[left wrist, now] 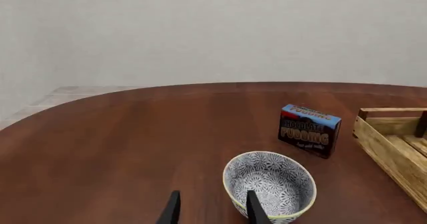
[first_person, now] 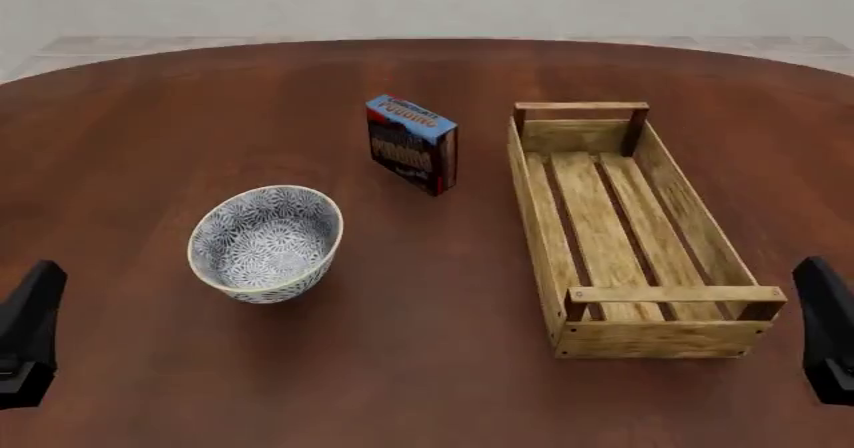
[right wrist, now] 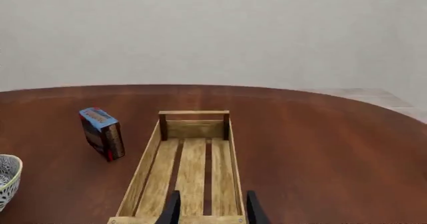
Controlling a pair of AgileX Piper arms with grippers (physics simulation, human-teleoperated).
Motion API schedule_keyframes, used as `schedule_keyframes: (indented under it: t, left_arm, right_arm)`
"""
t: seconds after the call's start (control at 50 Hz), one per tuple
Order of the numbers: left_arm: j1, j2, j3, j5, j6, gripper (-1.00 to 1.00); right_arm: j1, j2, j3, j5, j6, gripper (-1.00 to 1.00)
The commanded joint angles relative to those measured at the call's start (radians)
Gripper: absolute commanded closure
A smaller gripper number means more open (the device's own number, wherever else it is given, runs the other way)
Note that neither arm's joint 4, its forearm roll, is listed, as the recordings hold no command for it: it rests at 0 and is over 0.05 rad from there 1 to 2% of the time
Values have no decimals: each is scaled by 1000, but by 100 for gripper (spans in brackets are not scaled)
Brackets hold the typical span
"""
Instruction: Pick up the bowl on the left and put it in the tray.
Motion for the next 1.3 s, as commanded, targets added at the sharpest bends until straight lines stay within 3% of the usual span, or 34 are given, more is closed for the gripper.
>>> schedule_keyframes:
  t: [0.02,0.38,0.46,0.78,0.94,1.2,1.24,1.26,1.28,1.3]
  left_arm:
    - [0,5,-3,-1,0,-100]
    - [0,5,-3,-1,0,-100]
    - [0,5,-3,-1,0,-100]
    - [0,5,-3,-1,0,-100]
    - [0,5,-3,-1,0,-100]
    - [0,5,-3,-1,0,-100]
    - [0,5,-3,-1,0,-100]
    - [0,5,-3,-1,0,-100]
    - [0,5,-3,-1,0,-100]
    - [0,5,-3,-1,0,-100]
  right_arm:
    - [-1,1,7,-2,-8,-100]
    - [31,53,-6,-25,-18,-100]
    - [44,174,-51,-80,-69,-100]
    - [112,282,-212,-46,-149,-100]
    - [184,436,-292,-79,-216,-100]
    - [279,577,-456,-11,-223,-100]
    - [323,598,-491,14,-192,-100]
    - [319,597,-497,19,-204,-100]
    - [383,629,-528,43,-151,-100]
    - [395,641,-546,57,-141,-100]
